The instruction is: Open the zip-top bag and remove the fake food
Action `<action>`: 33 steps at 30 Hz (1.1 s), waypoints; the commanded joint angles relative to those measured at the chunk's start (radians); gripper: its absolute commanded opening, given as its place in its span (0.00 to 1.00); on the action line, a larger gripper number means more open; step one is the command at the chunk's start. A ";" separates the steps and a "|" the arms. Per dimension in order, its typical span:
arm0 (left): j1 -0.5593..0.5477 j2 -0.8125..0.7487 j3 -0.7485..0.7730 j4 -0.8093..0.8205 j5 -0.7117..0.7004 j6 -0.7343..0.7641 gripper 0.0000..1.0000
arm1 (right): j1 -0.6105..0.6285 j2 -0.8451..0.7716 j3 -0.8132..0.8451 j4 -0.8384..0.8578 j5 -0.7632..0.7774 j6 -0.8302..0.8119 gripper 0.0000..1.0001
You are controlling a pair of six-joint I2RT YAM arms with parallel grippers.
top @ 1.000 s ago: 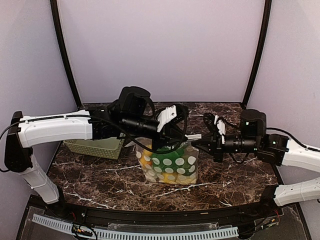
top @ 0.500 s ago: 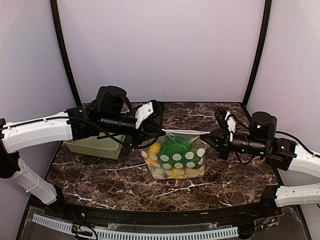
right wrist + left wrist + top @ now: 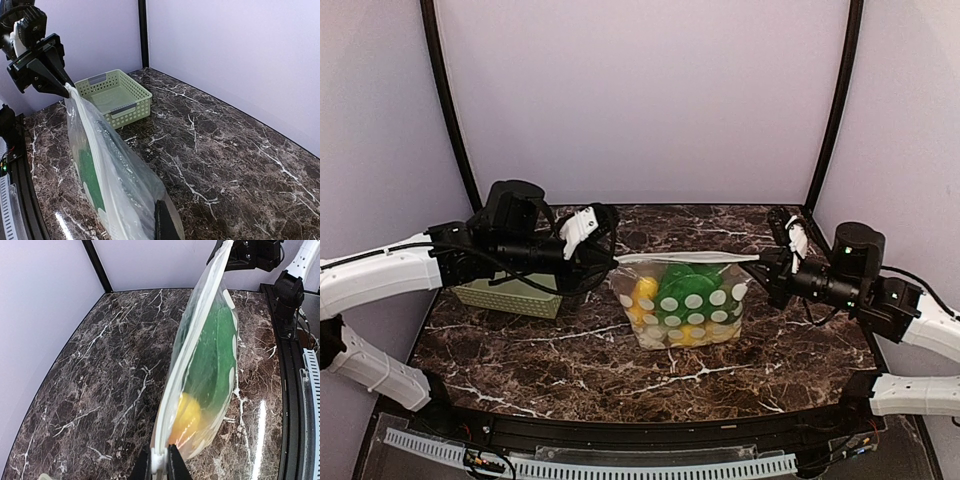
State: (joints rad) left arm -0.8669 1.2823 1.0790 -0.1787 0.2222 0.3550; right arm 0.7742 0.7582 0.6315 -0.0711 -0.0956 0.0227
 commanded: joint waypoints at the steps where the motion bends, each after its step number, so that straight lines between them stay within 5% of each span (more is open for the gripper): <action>1: 0.035 -0.047 -0.035 -0.107 -0.140 -0.012 0.03 | -0.040 -0.028 0.000 0.008 0.127 0.020 0.00; 10: 0.055 -0.023 -0.016 -0.121 -0.187 -0.017 0.04 | -0.074 -0.038 0.014 -0.020 0.215 0.032 0.00; 22: 0.056 0.132 0.134 0.008 -0.106 0.007 0.02 | -0.078 0.129 0.124 0.046 0.038 -0.040 0.00; 33: 0.056 0.266 0.280 0.069 -0.028 0.059 0.02 | -0.080 0.168 0.177 0.042 0.039 -0.104 0.00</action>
State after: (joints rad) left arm -0.8108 1.5379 1.3342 -0.1417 0.1371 0.3885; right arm 0.6998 0.9306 0.7868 -0.0849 -0.0406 -0.0586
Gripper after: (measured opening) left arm 0.084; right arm 0.004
